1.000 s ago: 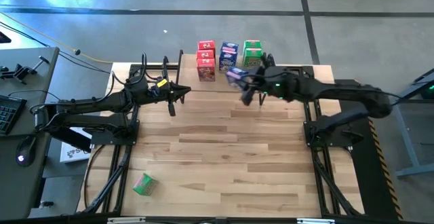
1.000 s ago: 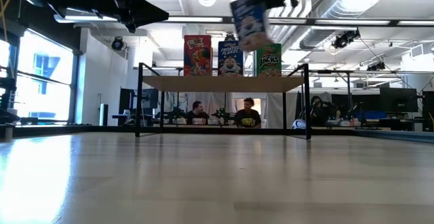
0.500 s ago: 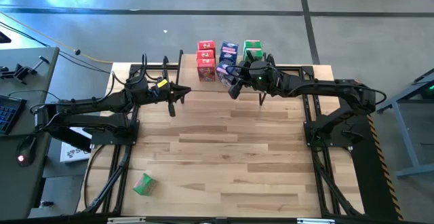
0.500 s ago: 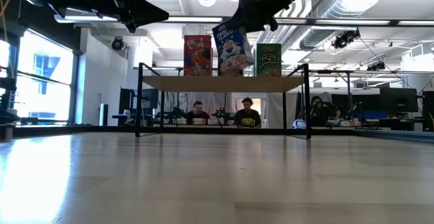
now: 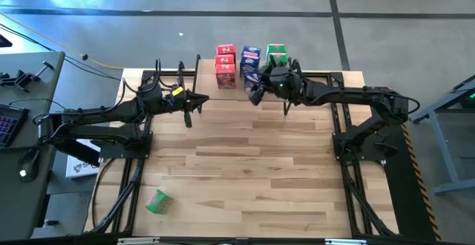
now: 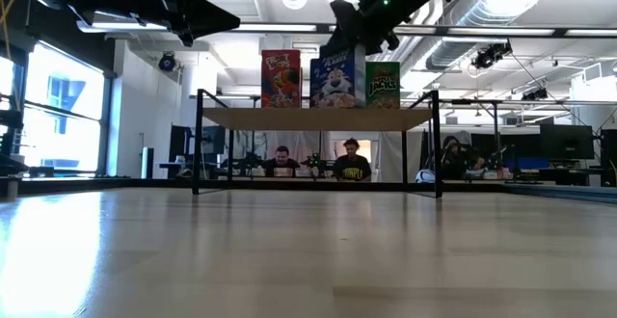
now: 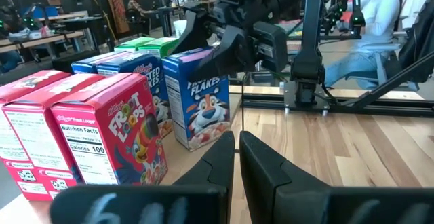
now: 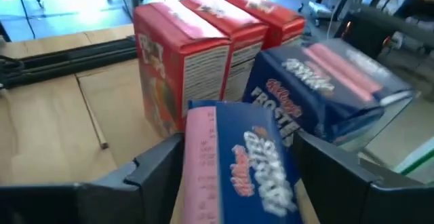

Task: Stack cereal on shelf
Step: Put the blue cereal box in front of the other blue cereal box on the shelf

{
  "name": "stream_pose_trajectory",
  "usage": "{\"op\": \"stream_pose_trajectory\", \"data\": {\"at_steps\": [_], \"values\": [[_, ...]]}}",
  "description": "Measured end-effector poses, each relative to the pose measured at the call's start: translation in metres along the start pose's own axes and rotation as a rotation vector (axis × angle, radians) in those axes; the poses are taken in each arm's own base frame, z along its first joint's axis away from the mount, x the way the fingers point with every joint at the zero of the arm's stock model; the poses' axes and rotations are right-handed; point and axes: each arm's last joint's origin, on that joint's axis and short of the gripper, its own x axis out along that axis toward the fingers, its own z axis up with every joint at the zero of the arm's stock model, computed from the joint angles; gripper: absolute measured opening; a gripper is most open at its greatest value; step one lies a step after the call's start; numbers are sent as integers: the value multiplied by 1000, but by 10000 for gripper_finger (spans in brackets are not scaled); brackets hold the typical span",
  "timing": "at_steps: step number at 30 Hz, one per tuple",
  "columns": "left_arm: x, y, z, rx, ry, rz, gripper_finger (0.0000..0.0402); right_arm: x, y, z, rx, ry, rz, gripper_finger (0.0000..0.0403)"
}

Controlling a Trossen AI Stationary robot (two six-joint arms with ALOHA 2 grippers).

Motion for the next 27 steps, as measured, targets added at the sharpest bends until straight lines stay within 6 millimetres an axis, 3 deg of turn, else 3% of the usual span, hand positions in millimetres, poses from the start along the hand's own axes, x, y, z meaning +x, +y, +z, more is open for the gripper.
{"op": "stream_pose_trajectory", "data": {"at_steps": [4,10,15,18,22,27], "values": [[0,0,0,0,0,0,16,-3,2,7,-52,-26,1,262],[0,0,0,0,0,0,16,-18,12,37,-156,-90,-37,262],[0,0,-1,-1,12,-1,16,-45,20,53,-229,80,-71,249],[0,0,-2,-2,20,-2,16,-61,21,47,-237,239,-97,211],[0,0,-3,-8,31,-12,16,-70,24,32,-210,370,-112,131],[0,0,-3,-11,28,-12,16,-51,24,7,-144,418,-70,31]]}}
